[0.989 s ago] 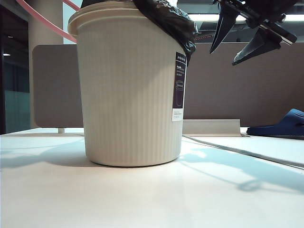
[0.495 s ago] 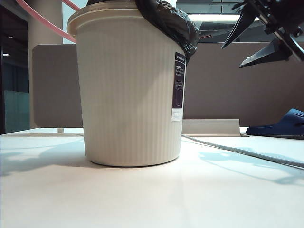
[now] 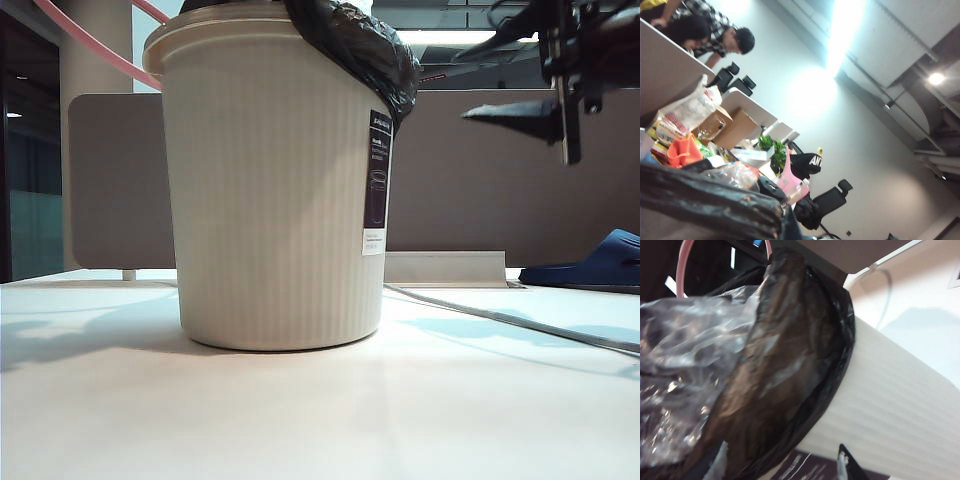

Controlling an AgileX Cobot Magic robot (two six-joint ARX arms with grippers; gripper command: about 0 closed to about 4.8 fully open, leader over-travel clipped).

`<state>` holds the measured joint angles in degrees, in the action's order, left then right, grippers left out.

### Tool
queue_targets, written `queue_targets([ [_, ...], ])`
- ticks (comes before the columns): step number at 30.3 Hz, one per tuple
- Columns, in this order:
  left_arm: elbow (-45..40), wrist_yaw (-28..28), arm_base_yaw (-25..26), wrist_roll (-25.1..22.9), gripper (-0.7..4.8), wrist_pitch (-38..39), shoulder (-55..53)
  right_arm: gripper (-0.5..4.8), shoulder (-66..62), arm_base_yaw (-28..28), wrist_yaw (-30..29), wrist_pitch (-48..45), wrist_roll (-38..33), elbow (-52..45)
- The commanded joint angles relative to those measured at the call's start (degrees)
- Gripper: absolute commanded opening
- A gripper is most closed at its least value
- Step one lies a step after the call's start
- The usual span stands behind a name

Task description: Open the ring lid of the trash can, pull out the black garbage bag inside, and place it on the table.

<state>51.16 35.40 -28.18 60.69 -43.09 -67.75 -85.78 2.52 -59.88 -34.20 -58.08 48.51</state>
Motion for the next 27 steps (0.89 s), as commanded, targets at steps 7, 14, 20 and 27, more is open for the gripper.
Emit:
queue_targets([
  [7,0.3,1.8,-0.1,-1.1,-0.06,0.5,0.2,2.67,-7.6,0.2,-2.3,-20.3,-14.9,0.1],
  [14,0.3,2.0,-0.1,-3.1,-0.06,1.9,0.2,2.61,-11.2,2.0,-2.7,-27.2,-20.0,0.2],
  [20,0.3,2.4,-0.1,-3.4,-0.06,2.3,0.2,2.61,-12.0,3.4,-1.7,-27.8,-19.9,0.3],
  [27,0.3,2.4,-0.1,-3.5,-0.06,2.3,0.2,2.47,-12.2,5.1,-0.2,-27.8,-19.9,0.4],
])
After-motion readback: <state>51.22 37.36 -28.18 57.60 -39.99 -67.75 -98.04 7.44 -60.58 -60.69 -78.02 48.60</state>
